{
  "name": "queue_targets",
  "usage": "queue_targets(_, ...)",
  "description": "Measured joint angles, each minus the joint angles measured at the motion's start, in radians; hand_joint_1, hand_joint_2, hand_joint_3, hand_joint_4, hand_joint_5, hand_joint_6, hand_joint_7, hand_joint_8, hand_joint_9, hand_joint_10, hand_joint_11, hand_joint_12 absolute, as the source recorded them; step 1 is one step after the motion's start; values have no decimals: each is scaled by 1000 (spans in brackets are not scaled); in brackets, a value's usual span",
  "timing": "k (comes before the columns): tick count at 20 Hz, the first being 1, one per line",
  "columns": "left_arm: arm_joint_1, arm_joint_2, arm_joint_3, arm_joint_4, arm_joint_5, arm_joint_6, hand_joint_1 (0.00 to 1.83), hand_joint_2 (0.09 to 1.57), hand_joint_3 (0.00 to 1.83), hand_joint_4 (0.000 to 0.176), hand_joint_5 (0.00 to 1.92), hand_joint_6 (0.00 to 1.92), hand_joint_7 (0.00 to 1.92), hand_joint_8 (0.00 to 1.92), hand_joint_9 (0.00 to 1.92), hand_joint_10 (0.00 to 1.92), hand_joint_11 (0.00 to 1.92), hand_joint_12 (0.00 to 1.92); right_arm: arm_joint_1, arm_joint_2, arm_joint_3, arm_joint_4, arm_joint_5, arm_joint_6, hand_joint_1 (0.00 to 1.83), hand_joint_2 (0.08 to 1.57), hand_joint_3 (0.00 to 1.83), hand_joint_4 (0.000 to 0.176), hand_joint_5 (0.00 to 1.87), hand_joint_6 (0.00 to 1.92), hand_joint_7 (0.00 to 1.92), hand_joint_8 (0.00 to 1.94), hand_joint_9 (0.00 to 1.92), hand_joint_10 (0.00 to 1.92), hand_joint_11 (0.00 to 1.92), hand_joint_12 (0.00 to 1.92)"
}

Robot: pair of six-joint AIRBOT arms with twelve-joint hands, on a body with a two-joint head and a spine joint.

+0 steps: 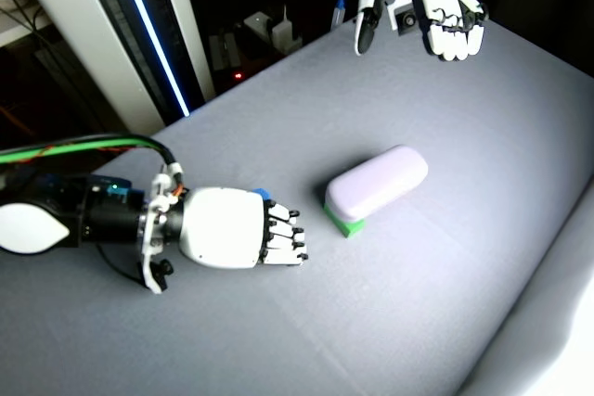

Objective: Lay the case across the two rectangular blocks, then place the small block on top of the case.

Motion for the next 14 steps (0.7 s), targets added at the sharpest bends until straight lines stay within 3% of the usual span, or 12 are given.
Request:
queue_targets(3, 0, 0, 0, -5, -2, 0, 813, 935, 0, 21, 328, 0, 441, 1, 396, 6, 0, 756, 0, 8, -24, 25, -5, -39, 1152, 923, 0, 15, 557, 2, 501, 2, 511, 19, 52, 1254)
queue_targets(4, 0, 0, 0, 0, -2, 0, 817, 937, 1, 18, 326, 0, 441, 1, 398, 6, 0, 754, 0, 14, -36, 26, -2, -45, 1129, 923, 0, 31, 563, 3, 510, 4, 521, 20, 62, 1249)
queue_targets(6, 3, -1, -1, 2, -6, -3, 818, 939, 1, 8, 331, 1, 439, 0, 373, 4, 0, 711, 0, 28, -51, 32, 5, -46, 1097, 933, 2, 36, 574, 6, 532, 12, 557, 32, 94, 1265)
queue_targets(7, 4, -1, -1, -1, -9, -4, 821, 941, 1, 1, 335, 2, 437, 0, 366, 2, 0, 701, 0, 35, -55, 35, 21, -46, 1089, 950, 3, 61, 554, 1, 507, 2, 525, 15, 44, 1279)
queue_targets(9, 4, -1, -1, -5, -11, -4, 833, 937, 0, 10, 335, 1, 440, 2, 371, 5, 0, 670, 0, 40, -65, 37, 50, -46, 1062, 968, 4, 71, 540, 0, 496, 0, 496, 3, 21, 1220)
queue_targets(10, 4, -1, -1, -4, -12, -4, 824, 943, 1, 11, 329, 0, 433, 0, 373, 5, 0, 665, 0, 40, -73, 32, 58, -47, 1038, 978, 3, 49, 545, 1, 513, 5, 509, 6, 67, 1132)
queue_targets(12, 4, -1, -1, -3, -13, -4, 824, 941, 0, 7, 333, 1, 438, 1, 387, 7, 0, 690, 0, 40, -90, 12, 76, -47, 1036, 971, 0, 60, 560, 3, 518, 4, 530, 11, 112, 1100)
queue_targets(13, 4, -1, -1, -6, -13, -4, 825, 949, 2, 10, 316, 1, 423, 1, 359, 4, 0, 634, 1, 38, -95, -2, 88, -46, 1057, 991, 2, 23, 550, 1, 497, 0, 517, 4, 116, 1061)
queue_targets(14, 4, -1, -1, -8, -13, -4, 825, 951, 2, 11, 313, 1, 420, 1, 353, 4, 0, 622, 1, 38, -97, -8, 95, -46, 1062, 996, 2, 15, 548, 0, 491, 0, 515, 2, 117, 1052)
